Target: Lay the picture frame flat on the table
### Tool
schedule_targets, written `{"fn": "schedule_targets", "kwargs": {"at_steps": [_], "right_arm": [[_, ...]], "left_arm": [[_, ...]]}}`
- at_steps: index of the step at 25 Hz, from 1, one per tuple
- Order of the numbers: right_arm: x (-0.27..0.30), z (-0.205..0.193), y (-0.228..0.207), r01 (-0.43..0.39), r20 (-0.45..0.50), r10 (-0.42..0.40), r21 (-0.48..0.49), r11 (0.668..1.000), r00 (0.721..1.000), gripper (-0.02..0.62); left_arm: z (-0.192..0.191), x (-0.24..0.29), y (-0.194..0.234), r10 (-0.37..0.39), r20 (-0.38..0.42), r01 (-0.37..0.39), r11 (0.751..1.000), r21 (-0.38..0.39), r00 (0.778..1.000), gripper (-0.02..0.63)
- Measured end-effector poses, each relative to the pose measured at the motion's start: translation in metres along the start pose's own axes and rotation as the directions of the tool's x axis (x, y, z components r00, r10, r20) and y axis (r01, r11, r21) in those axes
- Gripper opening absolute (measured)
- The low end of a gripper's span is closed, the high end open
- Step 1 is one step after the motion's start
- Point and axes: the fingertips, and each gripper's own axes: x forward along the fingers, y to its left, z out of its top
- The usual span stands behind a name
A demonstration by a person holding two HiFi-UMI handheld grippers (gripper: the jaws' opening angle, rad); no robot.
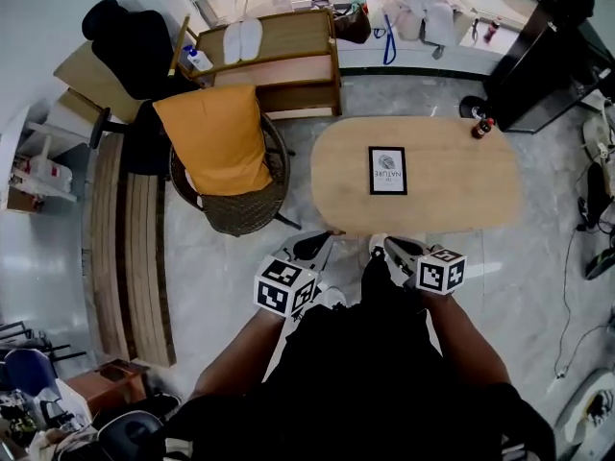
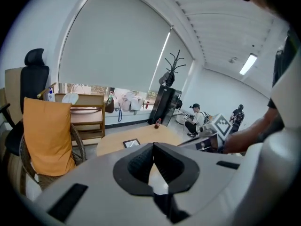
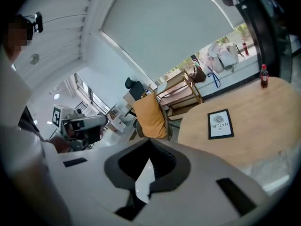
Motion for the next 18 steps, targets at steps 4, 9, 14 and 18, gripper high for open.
{"fn": "schedule_targets", "kwargs": {"at_steps": [4, 9, 14, 18], "right_arm": [[-0.043, -0.008, 0.044, 0.046, 0.086, -0.040, -0.071, 0.996, 0.996, 0.003], [-0.083, 0.004, 0.060, 0.104, 0.174, -0.076, -0.156, 0.982, 0.982, 0.002], [-0.105, 0.010, 0.062, 0.087, 0.180, -0.051, -0.196, 0.977, 0.982, 0.002], [-0.117, 0.021, 0.069, 0.025, 0.143, 0.009, -0.235, 0.972, 0.990, 0.002]], "left_arm": [[-0.008, -0.016, -0.022, -0.040, 0.014, 0.039, 0.999, 0.029, 0.999, 0.005], [-0.009, -0.023, -0.043, -0.047, 0.027, 0.045, 0.998, 0.053, 0.999, 0.005], [-0.013, -0.029, -0.065, -0.021, 0.044, 0.018, 0.997, 0.074, 0.999, 0.005], [-0.006, -0.023, -0.071, 0.025, 0.057, -0.026, 1.000, 0.017, 0.998, 0.005]]}}
